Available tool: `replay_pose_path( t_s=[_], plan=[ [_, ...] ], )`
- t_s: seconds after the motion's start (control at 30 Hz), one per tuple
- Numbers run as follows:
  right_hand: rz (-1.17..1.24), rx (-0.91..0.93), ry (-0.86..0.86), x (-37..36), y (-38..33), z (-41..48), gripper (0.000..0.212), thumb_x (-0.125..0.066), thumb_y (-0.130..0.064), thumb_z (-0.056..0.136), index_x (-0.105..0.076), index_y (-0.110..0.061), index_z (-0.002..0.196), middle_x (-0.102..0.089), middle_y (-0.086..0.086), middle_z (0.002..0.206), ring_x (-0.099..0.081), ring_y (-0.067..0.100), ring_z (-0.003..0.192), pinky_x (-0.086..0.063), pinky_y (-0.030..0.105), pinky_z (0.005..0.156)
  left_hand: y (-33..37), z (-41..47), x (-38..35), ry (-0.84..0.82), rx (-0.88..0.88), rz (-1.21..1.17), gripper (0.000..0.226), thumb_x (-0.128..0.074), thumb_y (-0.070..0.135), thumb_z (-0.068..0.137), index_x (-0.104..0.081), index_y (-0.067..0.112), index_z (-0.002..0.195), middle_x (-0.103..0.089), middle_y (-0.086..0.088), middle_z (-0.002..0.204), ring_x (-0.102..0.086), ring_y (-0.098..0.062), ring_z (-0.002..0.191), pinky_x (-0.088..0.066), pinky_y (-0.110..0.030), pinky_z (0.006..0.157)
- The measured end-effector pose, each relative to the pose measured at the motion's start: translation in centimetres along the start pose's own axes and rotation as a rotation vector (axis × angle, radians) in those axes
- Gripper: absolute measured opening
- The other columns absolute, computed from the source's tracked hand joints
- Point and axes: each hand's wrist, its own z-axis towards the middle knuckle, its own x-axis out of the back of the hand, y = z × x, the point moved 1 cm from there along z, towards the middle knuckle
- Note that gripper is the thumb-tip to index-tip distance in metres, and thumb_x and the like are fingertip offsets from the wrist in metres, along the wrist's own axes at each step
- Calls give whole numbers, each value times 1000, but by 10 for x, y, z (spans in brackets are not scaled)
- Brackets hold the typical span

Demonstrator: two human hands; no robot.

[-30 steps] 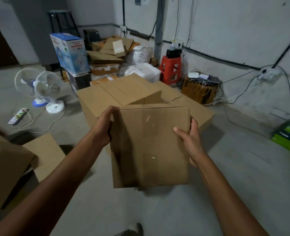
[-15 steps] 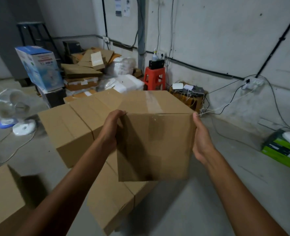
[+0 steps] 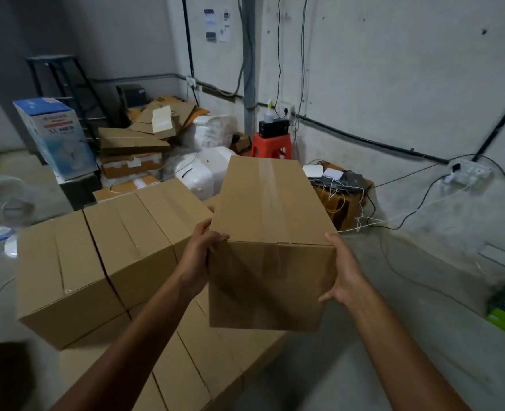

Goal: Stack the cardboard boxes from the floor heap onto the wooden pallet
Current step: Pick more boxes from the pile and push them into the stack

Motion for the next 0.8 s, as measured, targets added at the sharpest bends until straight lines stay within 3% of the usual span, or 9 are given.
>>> replay_pose_path(
  t_s=[0.07,0.27,0.33,0.43,0.5,0.6,0.7,0.8],
  plan=[
    [-16,24,-10,16,-23,35,88,-66,-70,68,-49,-28,143,-51,15,144,-43,46,133,-22,82,100,-9,24,-29,52,9,-46,47,-57,13,88,-50,20,134,-61,-8,116,-61,-21,98,-52,-31,71],
    [-102,87,-50,59,-98,123,72,-63,-57,85,-43,-30,148,-39,11,156,-33,44,142,-23,80,103,-30,90,-105,177,47,-192,72,-68,15,61,-53,20,132,-61,-13,124,-60,-29,107,-52,-39,76],
    [-140,73,-64,68,-122,149,71,-62,-55,87,-42,-28,149,-37,12,157,-32,44,143,-23,79,103,-35,109,-126,203,53,-204,71,-69,15,62,-54,20,131,-60,-13,124,-59,-30,108,-51,-43,82],
    [-186,57,-101,72,-148,187,68,-60,-54,90,-39,-29,151,-31,10,161,-27,44,145,-23,79,105,-42,139,-145,246,50,-195,71,-70,19,63,-53,19,132,-57,-16,131,-54,-37,120,-46,-55,104],
    [-203,44,-121,70,-161,217,67,-57,-53,93,-36,-31,152,-26,9,163,-23,44,147,-23,79,105,-48,163,-151,281,41,-187,66,-71,22,70,-53,17,133,-56,-15,134,-53,-37,124,-42,-56,108],
    [-227,-11,-172,58,-174,263,67,-56,-56,93,-36,-30,152,-29,12,161,-25,46,145,-23,79,105,-53,205,-158,357,47,-186,43,-63,27,93,-52,16,132,-58,-12,133,-57,-29,120,-52,-45,92],
    [-250,-44,-210,34,-188,309,72,-56,-58,92,-32,-29,154,-27,12,162,-24,45,146,-23,78,106,-58,253,-155,410,68,-221,50,-62,43,92,-50,19,135,-63,-11,130,-61,-28,118,-56,-45,82],
    [-302,-61,-221,6,-202,351,72,-56,-59,91,-34,-29,153,-28,12,162,-25,45,145,-25,78,106,-58,301,-145,459,90,-227,53,-56,54,95,-49,22,135,-62,-12,129,-63,-33,116,-58,-51,85]
  ],
)
